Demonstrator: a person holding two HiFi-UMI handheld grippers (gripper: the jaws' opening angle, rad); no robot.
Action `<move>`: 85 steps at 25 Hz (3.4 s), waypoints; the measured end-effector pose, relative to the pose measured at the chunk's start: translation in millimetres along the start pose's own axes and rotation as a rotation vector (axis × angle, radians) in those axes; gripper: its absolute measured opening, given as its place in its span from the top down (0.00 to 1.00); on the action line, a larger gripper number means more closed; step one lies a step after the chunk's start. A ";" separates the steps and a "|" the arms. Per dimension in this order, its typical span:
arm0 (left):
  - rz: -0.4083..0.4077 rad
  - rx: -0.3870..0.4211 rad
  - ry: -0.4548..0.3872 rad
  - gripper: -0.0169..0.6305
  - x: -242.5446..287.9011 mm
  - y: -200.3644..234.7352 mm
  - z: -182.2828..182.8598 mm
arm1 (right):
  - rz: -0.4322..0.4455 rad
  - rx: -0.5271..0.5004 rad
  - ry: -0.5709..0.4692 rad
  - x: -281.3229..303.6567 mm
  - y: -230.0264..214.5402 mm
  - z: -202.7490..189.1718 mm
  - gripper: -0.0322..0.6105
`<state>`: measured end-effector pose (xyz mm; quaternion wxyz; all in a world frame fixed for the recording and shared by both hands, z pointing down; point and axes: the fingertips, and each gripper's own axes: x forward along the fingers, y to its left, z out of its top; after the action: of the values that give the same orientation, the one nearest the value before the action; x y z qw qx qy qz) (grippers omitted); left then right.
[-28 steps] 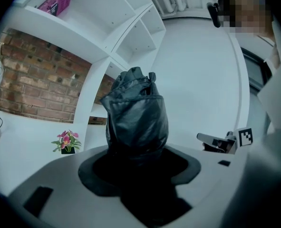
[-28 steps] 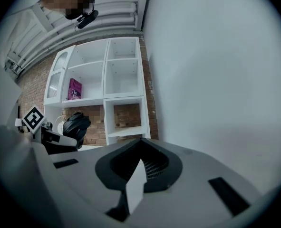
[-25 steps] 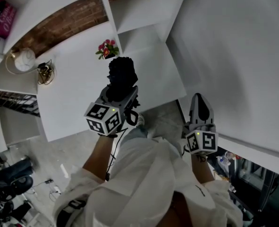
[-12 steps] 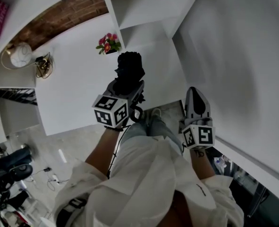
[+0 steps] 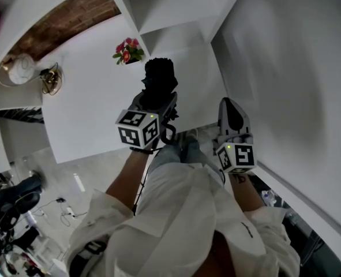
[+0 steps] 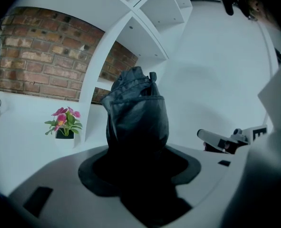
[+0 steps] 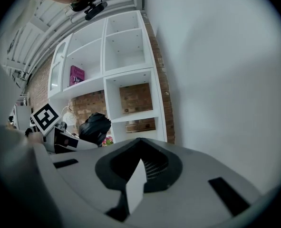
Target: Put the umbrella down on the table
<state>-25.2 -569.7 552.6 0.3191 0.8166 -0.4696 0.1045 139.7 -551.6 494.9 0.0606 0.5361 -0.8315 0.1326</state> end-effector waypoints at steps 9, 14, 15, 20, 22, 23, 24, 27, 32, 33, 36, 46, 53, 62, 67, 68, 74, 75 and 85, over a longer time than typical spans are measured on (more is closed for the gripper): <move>0.022 -0.001 0.069 0.56 32.5 4.7 -15.3 | 0.008 0.006 0.031 19.2 -9.7 -16.7 0.92; 0.048 -0.014 0.123 0.56 53.4 11.3 -28.8 | 0.021 0.014 0.058 32.5 -11.2 -27.5 0.92; 0.054 -0.020 0.134 0.56 57.2 13.5 -31.4 | 0.022 0.013 0.067 35.1 -11.5 -30.1 0.92; 0.084 -0.042 0.186 0.56 76.0 25.7 -48.7 | 0.022 0.017 0.108 49.3 -16.9 -51.2 0.92; 0.096 -0.059 0.212 0.56 82.7 32.0 -57.8 | 0.023 0.022 0.122 56.0 -18.9 -61.9 0.92; 0.103 -0.069 0.225 0.56 86.1 34.9 -61.8 | 0.022 0.025 0.128 59.2 -20.1 -66.7 0.92; 0.109 -0.078 0.236 0.56 89.6 37.7 -65.4 | 0.022 0.027 0.134 62.4 -21.4 -70.9 0.92; 0.114 -0.111 0.251 0.55 104.0 45.1 -80.3 | 0.020 0.036 0.148 70.7 -24.6 -80.7 0.92; 0.169 -0.134 0.319 0.55 116.1 51.4 -87.4 | 0.023 0.045 0.166 81.0 -28.9 -89.9 0.92; 0.172 -0.138 0.325 0.55 121.5 55.3 -95.1 | 0.024 0.045 0.168 82.5 -30.0 -91.0 0.92; 0.213 -0.127 0.366 0.55 126.0 62.5 -101.0 | 0.020 0.053 0.176 84.7 -33.9 -95.8 0.92; 0.272 -0.114 0.409 0.54 138.5 71.5 -111.7 | 0.010 0.060 0.196 85.4 -42.4 -103.6 0.92; 0.307 -0.101 0.425 0.51 142.3 78.3 -115.3 | 0.007 0.060 0.196 84.9 -40.9 -104.8 0.92; 0.326 -0.100 0.447 0.47 144.0 82.7 -118.1 | -0.009 0.057 0.181 78.0 -47.1 -97.3 0.92; 0.335 -0.094 0.422 0.45 136.6 83.9 -112.1 | -0.007 0.054 0.176 72.8 -44.1 -92.9 0.92; 0.336 -0.089 0.409 0.45 134.7 82.9 -108.5 | -0.008 0.052 0.172 71.7 -44.3 -90.8 0.92; 0.329 -0.051 0.303 0.44 115.6 72.5 -70.8 | -0.017 0.039 0.136 59.6 -43.6 -68.2 0.92; 0.325 -0.040 0.281 0.44 110.5 69.4 -60.1 | -0.019 0.034 0.127 56.8 -43.3 -61.7 0.92; 0.246 0.089 0.057 0.45 26.1 32.1 34.0 | -0.064 -0.027 -0.004 9.7 -45.4 21.8 0.92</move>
<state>-42.3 -620.4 552.2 0.2807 0.7629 -0.5517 0.1866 177.8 -584.0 483.5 0.0705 0.5619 -0.8156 0.1184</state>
